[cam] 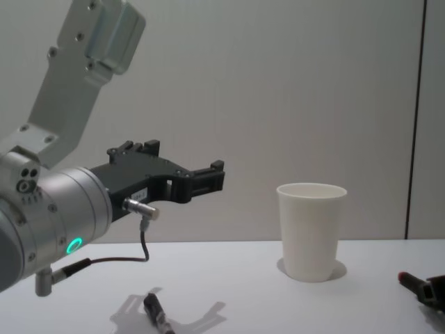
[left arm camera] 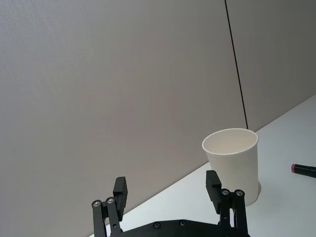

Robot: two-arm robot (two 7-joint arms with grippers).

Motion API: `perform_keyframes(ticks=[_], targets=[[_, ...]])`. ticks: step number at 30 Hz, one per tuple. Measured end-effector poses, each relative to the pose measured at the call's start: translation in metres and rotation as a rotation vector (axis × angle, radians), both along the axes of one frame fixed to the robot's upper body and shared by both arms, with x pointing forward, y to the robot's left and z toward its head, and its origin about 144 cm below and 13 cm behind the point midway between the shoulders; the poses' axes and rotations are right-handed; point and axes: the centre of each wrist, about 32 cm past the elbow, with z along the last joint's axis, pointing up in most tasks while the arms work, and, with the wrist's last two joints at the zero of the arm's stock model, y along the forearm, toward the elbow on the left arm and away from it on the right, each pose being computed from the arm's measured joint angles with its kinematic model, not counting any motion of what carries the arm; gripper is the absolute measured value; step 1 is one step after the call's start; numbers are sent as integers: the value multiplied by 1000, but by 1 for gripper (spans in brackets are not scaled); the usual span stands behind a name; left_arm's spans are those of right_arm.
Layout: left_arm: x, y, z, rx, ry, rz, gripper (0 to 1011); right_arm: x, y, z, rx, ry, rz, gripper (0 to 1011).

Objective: Place the pen into the pen holder.

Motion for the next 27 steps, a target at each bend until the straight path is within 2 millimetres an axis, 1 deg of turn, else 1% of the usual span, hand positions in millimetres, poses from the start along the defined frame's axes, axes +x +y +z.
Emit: perform_keyframes(ticks=[17, 23, 27], targets=[[0, 0, 0, 0, 0, 0, 1000, 0, -1, 0, 1, -9, -1, 184], [0, 0, 0, 0, 0, 0, 1000, -1, -5, 2, 8, -45, -16, 184], [0, 0, 0, 0, 0, 0, 1000, -2, -11, 8, 17, -93, -39, 184]])
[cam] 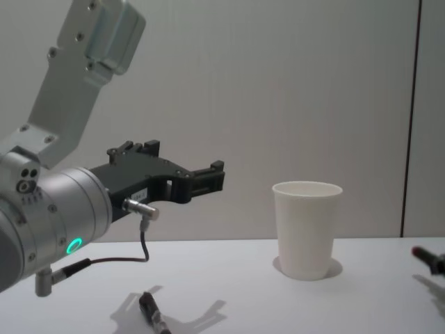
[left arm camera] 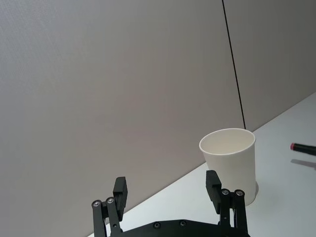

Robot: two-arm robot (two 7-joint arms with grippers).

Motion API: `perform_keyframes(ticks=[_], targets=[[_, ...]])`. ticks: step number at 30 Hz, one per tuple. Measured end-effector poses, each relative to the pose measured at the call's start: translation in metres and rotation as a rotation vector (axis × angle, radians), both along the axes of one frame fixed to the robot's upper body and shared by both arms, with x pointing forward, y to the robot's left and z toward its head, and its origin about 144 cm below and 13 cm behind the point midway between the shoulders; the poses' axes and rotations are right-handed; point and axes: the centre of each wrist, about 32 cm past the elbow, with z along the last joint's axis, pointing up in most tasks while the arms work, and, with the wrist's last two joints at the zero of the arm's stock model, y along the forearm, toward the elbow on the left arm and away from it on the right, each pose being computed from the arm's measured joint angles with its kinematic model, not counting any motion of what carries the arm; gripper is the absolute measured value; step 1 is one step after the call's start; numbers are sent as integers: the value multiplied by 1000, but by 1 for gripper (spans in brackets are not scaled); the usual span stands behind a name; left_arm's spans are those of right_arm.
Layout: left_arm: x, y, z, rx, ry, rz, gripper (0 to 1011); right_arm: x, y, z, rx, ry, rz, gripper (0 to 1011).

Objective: Place the pen into the pen holder.

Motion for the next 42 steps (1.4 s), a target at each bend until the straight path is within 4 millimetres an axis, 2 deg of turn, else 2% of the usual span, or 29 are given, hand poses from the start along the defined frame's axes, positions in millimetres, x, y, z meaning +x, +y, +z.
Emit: perform_keyframes(ticks=[11, 21, 30, 42], targets=[[0, 0, 0, 0, 0, 0, 1000, -3, -12, 19, 20, -149, -49, 184], [0, 0, 0, 0, 0, 0, 1000, 0, -11, 34, 34, -286, -57, 184], [0, 0, 0, 0, 0, 0, 1000, 13, 7, 49, 46, -435, -34, 184], [0, 0, 0, 0, 0, 0, 1000, 37, 44, 69, 65, -624, 42, 184]])
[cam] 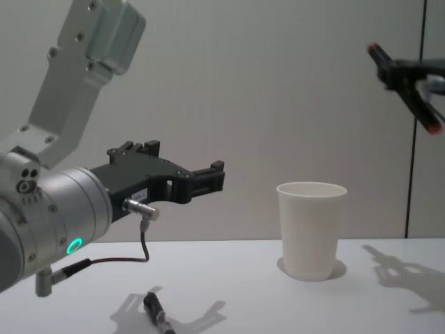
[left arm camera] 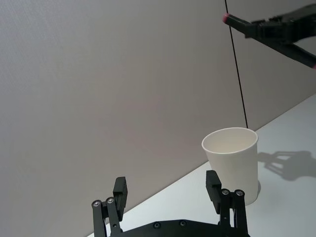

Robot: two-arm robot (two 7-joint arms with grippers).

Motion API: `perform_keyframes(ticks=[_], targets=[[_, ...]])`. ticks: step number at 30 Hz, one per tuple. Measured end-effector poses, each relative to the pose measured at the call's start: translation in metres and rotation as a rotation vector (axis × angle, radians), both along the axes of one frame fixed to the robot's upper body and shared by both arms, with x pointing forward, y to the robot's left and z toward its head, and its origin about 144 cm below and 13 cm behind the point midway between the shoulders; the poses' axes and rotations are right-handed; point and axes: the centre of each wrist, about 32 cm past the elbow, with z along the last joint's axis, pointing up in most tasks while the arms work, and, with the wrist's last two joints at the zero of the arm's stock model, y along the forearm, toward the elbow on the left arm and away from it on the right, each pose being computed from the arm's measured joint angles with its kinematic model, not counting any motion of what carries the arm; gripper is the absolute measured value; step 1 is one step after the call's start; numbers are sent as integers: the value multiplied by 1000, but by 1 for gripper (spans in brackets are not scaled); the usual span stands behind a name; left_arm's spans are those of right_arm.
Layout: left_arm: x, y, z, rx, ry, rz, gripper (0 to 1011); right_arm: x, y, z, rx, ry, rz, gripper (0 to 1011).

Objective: Place the pen into the pen holder.

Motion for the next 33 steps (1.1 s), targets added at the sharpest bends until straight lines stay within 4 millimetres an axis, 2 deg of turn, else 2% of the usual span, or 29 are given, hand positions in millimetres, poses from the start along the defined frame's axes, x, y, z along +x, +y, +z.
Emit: perform_keyframes(ticks=[4, 7, 12, 17, 25, 33], targets=[[0, 0, 0, 0, 0, 0, 1000, 7, 11, 5, -6, -52, 23, 184], [0, 0, 0, 0, 0, 0, 1000, 19, 29, 10, -22, -123, 57, 184], [0, 0, 0, 0, 0, 0, 1000, 33, 48, 14, -53, -192, 84, 184], [0, 0, 0, 0, 0, 0, 1000, 49, 67, 11, -94, -237, 110, 185], [0, 0, 0, 0, 0, 0, 1000, 62, 85, 5, -134, -256, 132, 184], [0, 0, 0, 0, 0, 0, 1000, 67, 91, -4, -163, -241, 137, 184]])
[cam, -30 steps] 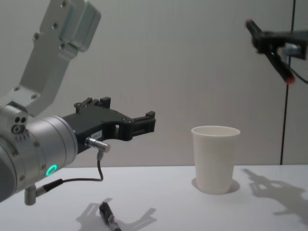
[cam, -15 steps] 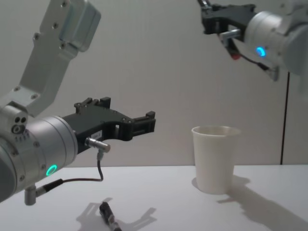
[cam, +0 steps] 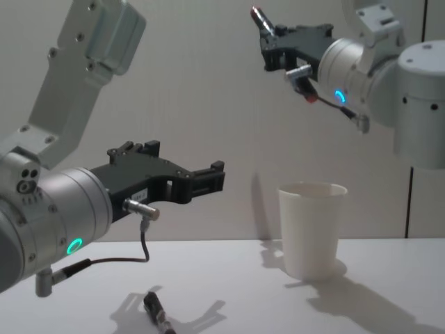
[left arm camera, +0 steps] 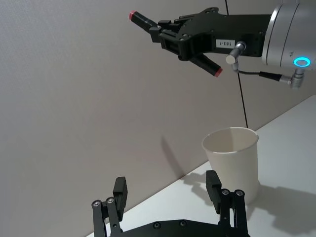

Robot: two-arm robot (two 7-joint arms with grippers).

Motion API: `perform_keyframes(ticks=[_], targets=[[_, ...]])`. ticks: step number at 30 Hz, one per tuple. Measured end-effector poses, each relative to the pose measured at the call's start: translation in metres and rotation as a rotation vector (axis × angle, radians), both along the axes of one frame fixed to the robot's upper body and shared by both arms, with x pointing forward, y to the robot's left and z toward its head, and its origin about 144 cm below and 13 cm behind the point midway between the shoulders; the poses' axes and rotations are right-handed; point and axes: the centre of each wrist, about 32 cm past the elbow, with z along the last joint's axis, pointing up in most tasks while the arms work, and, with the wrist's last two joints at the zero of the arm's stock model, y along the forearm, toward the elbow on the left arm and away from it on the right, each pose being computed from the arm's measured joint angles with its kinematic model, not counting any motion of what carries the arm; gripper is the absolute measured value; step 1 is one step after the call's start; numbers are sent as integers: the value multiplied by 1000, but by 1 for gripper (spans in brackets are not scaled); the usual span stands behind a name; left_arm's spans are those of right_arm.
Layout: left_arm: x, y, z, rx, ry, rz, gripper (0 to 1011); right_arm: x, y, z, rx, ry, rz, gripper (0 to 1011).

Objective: Place the pen into the pen holder.

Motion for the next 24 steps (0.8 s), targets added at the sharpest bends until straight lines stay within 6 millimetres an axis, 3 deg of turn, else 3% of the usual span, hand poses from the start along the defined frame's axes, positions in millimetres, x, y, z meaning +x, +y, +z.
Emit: perform_keyframes(ticks=[24], targets=[[0, 0, 0, 0, 0, 0, 1000, 6, 0, -41, -38, 58, 9, 184]])
